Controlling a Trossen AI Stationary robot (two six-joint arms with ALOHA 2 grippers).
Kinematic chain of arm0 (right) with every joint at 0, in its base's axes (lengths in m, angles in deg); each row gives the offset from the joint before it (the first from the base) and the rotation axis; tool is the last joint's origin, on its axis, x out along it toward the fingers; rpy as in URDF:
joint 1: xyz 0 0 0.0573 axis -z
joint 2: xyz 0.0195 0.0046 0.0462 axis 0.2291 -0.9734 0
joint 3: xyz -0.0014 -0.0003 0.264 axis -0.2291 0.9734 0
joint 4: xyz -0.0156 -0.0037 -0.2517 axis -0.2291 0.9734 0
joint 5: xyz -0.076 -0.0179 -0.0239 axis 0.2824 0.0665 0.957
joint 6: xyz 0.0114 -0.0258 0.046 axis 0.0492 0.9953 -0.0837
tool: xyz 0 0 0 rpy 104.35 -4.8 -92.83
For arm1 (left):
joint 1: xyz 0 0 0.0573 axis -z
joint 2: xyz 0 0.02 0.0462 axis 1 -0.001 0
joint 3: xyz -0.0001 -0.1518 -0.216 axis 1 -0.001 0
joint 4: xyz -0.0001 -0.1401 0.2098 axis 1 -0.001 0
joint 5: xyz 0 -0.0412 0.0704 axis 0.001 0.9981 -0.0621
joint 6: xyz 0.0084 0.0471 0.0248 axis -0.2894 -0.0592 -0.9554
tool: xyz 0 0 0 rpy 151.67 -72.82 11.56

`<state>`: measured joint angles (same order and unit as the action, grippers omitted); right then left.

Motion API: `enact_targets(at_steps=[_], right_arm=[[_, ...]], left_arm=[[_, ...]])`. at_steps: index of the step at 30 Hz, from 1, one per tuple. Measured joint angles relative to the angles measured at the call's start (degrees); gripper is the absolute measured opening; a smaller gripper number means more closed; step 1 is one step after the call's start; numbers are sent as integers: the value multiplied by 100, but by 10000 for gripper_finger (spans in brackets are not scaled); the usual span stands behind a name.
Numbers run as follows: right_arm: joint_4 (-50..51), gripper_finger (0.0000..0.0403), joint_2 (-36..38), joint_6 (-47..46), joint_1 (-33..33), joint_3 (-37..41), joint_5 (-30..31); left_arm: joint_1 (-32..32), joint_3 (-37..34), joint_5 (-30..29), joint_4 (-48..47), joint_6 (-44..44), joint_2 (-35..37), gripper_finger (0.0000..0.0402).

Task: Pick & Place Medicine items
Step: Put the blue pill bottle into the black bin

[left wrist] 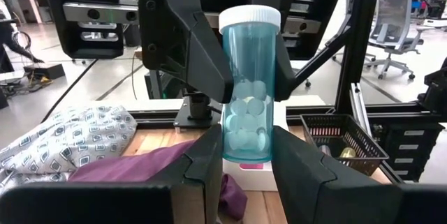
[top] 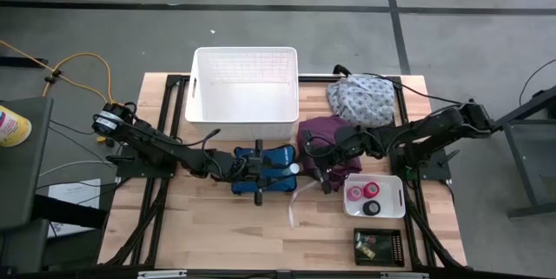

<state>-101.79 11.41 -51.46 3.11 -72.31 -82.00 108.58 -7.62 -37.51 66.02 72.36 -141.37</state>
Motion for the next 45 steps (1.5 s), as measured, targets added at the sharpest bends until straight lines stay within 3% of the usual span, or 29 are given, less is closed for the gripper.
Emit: enact_targets(at_steps=[12, 29, 37, 45], right_arm=[[2, 95, 0, -9, 0, 0, -19], [22, 95, 0, -93, -39, 0, -59], [88, 96, 0, -92, -118, 0, 0], [940, 96, 0, -741, -192, 0, 142]], left_arm=[[-2, -1, 2, 0, -7, 0, 105], [-4, 0, 301, 2, 24, 0, 197], [-4, 0, 321, -2, 90, 0, 203], [-4, 0, 319, -12, 105, 0, 203]])
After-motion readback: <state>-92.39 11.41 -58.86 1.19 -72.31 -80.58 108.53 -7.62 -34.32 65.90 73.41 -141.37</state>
